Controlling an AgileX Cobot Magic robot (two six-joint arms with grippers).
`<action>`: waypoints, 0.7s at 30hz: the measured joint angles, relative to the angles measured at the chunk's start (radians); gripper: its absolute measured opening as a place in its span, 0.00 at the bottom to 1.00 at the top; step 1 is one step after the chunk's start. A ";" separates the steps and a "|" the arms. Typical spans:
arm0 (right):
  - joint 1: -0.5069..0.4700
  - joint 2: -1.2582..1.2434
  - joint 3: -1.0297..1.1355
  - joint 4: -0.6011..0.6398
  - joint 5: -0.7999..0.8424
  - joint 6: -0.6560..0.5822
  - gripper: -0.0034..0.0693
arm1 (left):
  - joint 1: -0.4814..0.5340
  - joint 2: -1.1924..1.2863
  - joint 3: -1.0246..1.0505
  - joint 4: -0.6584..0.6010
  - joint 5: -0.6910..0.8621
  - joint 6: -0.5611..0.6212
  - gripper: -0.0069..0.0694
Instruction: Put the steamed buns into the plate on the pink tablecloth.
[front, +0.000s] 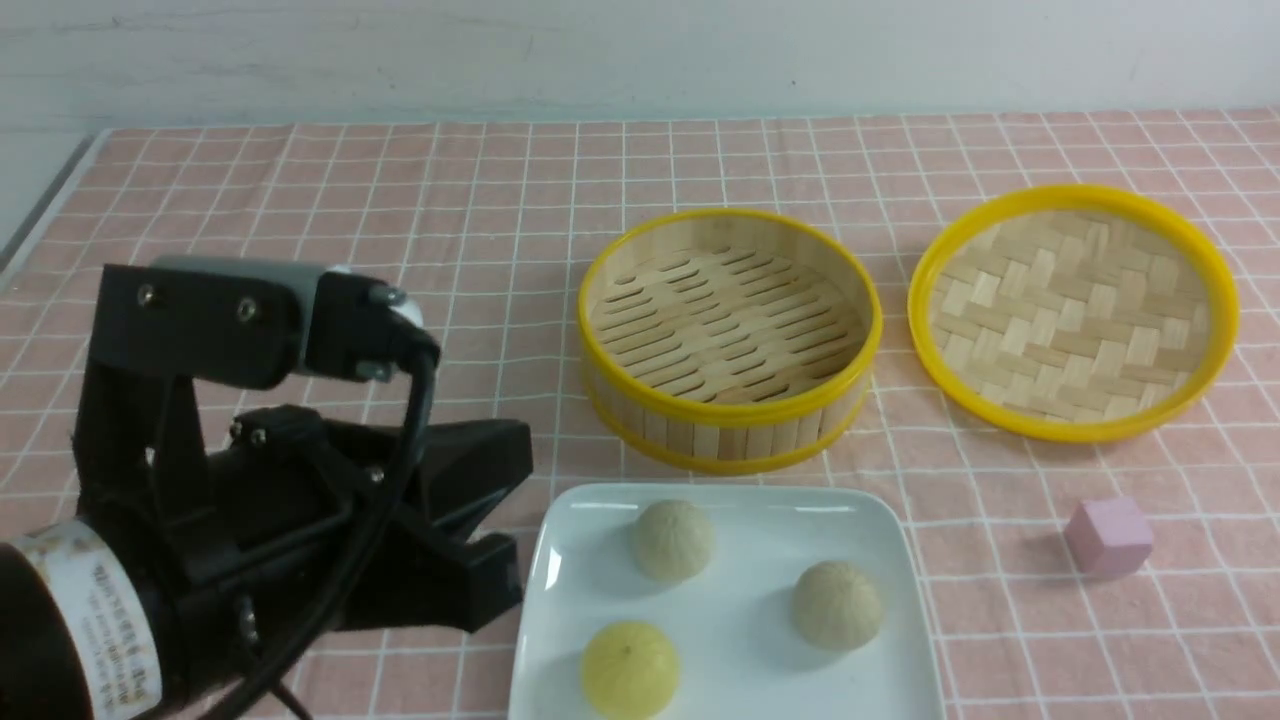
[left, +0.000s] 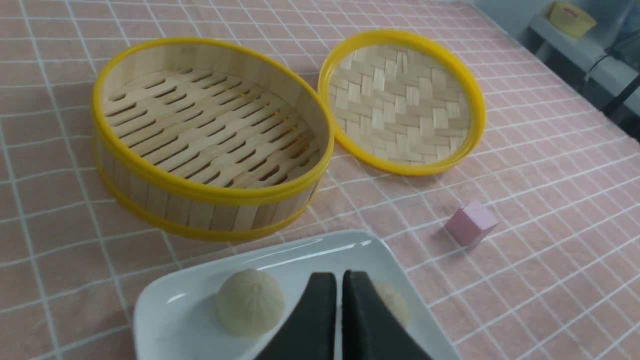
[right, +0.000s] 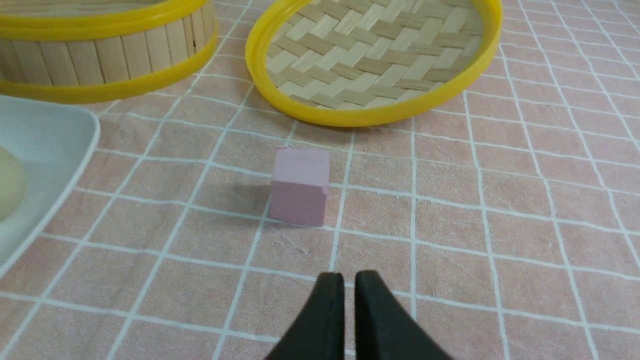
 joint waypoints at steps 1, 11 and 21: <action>0.000 0.000 0.000 0.000 0.000 0.000 0.13 | 0.001 -0.013 0.002 -0.015 0.031 0.027 0.16; 0.000 0.000 0.000 0.000 0.000 0.000 0.15 | 0.349 -0.360 0.233 -0.226 0.055 0.282 0.17; 0.000 0.000 0.000 0.000 0.001 0.000 0.17 | 0.787 -0.726 0.579 -0.273 0.013 0.473 0.17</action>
